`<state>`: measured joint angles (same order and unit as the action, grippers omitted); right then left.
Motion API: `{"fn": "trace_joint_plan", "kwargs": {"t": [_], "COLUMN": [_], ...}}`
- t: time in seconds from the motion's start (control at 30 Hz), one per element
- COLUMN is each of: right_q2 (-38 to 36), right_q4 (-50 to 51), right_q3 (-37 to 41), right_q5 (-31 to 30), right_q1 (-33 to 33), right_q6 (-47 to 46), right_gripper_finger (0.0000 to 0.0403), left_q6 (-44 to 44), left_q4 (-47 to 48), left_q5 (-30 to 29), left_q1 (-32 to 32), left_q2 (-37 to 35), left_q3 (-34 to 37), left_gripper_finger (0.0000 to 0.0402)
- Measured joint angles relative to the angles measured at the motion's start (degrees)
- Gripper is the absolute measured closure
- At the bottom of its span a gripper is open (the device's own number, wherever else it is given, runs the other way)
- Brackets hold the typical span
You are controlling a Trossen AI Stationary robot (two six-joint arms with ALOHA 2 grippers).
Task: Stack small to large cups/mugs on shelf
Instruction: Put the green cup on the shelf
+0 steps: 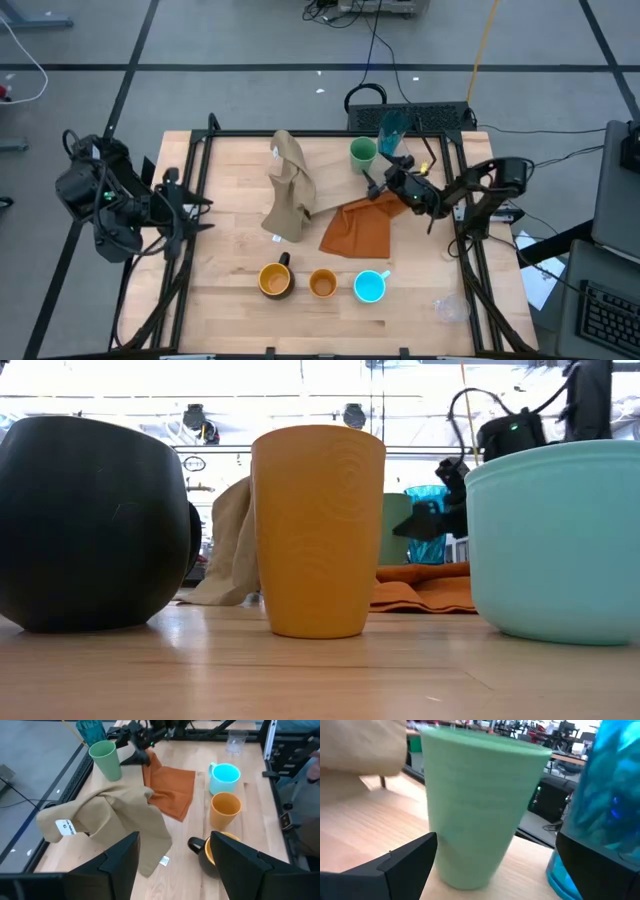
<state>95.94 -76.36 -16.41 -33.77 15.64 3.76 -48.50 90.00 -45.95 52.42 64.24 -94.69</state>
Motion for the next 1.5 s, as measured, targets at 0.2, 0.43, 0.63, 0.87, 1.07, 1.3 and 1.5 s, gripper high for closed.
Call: {"fn": "trace_joint_plan", "kwargs": {"t": [0.2,0.43,0.63,0.87,1.07,1.3,1.5], "right_q2": [-3.49,-6.58,-10.64,-11.8,-11.8,-11.8,-11.8], "right_q4": [0.09,6.0,9.95,12.38,12.81,12.82,12.81], "right_q3": [-0.05,-0.54,-0.52,-0.52,-0.52,-0.52,-0.52], "right_q5": [0.43,-2.4,-6.79,-8.41,-8.43,-8.42,-8.1], "right_q1": [-3.36,-7.71,-12.7,-15.44,-16.97,-15.56,-12.73], "right_q6": [2.4,2.92,2.99,1.13,1.82,1.01,0.62], "right_gripper_finger": [0.0003,0.0003,0.0022,0.0136,0.0308,0.0393,0.0402], "left_q6": [-1.38,-3.26,-1.94,-1.3,-1.3,-1.35,-1.52], "left_q4": [0.07,0.04,0.02,0.02,0.01,0.0,0.02], "left_q5": [-0.37,-0.57,-0.59,-0.61,-0.63,-0.64,-0.64], "left_q1": [0.0,0.0,0.0,0.0,0.0,0.0,0.0], "left_q2": [-1.28,-2.17,-2.18,-2.18,-2.16,-2.14,-2.14], "left_q3": [3.13,3.21,3.21,3.21,3.21,3.21,3.21], "left_gripper_finger": [0.0161,0.0161,0.0161,0.0161,0.0161,0.0161,0.0161]}}
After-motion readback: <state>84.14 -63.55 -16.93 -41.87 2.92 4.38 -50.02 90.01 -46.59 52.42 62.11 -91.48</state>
